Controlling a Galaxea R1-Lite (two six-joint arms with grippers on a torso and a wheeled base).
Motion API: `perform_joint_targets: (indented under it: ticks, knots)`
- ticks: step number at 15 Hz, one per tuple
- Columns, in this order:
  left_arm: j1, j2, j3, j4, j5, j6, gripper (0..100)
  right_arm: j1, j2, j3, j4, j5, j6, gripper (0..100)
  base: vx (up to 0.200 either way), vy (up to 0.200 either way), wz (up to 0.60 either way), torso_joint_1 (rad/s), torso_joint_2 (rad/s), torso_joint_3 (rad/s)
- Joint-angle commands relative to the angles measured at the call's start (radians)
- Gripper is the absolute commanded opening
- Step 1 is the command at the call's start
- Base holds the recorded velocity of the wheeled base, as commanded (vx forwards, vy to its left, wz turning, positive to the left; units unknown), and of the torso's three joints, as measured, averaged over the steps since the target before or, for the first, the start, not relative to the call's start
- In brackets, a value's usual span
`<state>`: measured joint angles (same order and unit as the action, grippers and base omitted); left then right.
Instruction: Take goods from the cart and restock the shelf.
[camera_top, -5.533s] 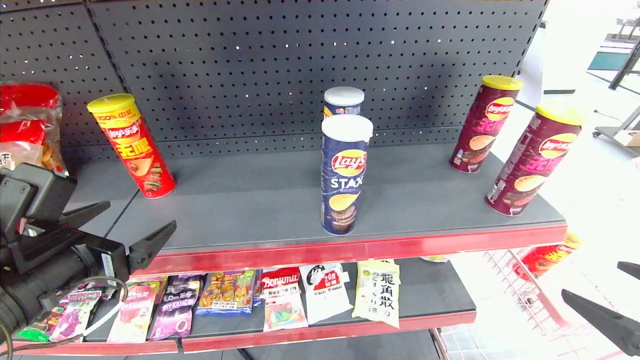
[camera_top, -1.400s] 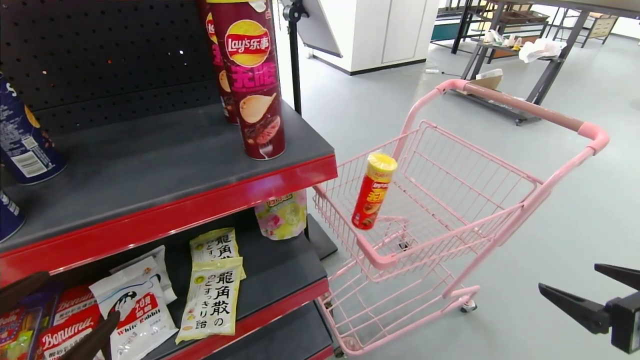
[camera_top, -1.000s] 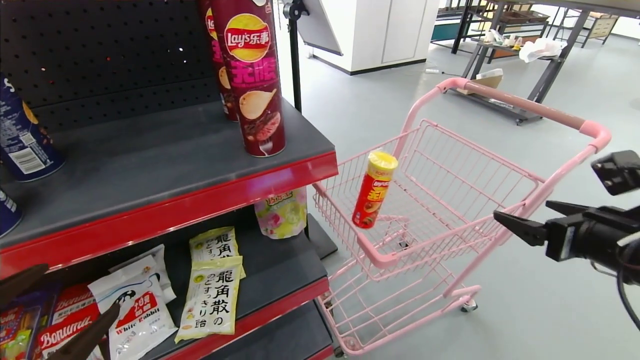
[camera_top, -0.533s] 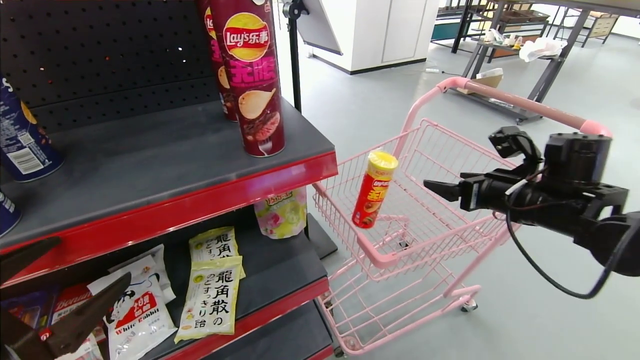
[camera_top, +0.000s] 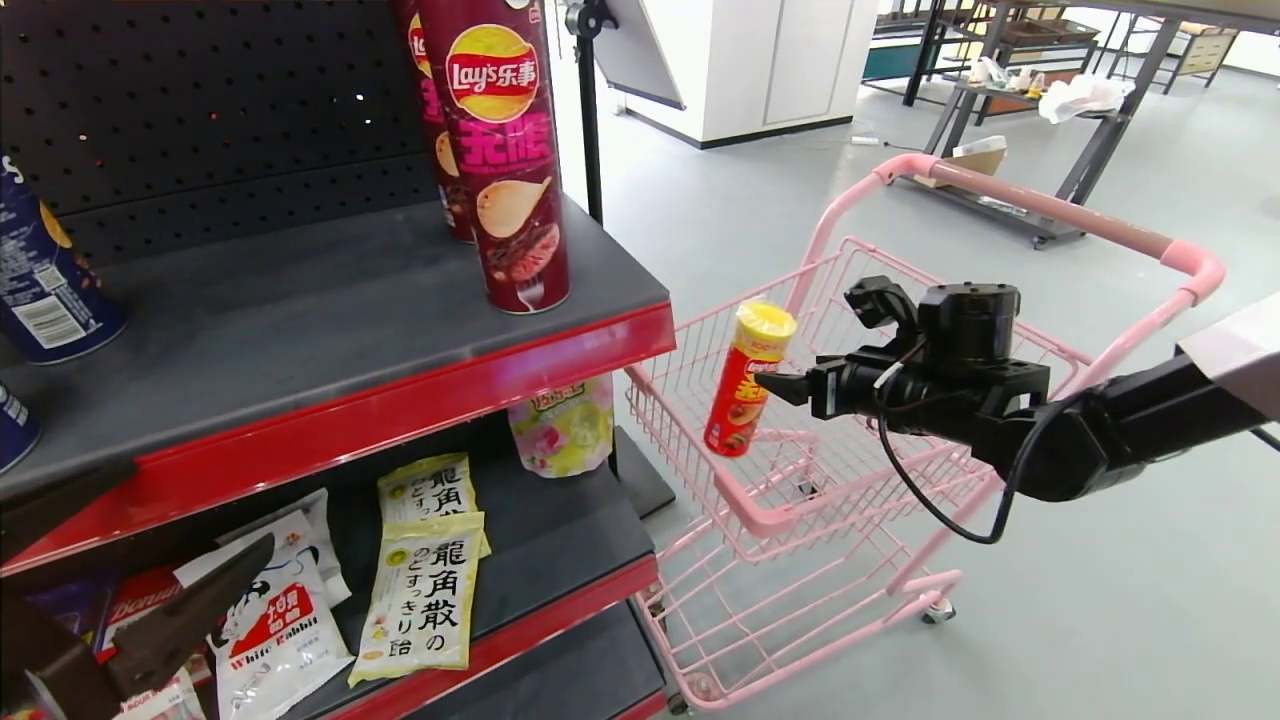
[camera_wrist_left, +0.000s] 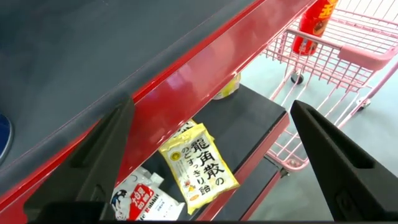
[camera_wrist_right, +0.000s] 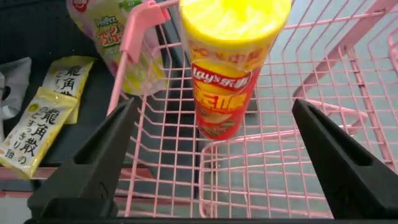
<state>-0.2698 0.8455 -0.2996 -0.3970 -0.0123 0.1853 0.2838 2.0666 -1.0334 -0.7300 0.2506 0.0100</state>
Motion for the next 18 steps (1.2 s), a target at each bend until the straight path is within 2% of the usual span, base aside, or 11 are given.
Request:
perform_joint_targets:
  ticks: [1, 17, 18]
  knots:
    - [0.0, 0.0, -0.001, 0.0, 0.002, 0.0, 100, 0.001, 0.081, -0.074, 0.0, -0.001, 0.018, 100, 0.0, 0.0, 0.0, 0.0, 0.0, 0.0]
    - [0.001, 0.01, 0.0, 0.01, 0.002, 0.0, 100, -0.002, 0.333, -0.387, -0.002, -0.005, 0.03, 100, 0.0, 0.0, 0.0, 0.0, 0.0, 0.0]
    - [0.001, 0.01, 0.0, 0.01, 0.002, 0.0, 100, -0.002, 0.342, -0.404, -0.002, -0.007, 0.031, 0, 0.0, 0.0, 0.0, 0.0, 0.0, 0.0]
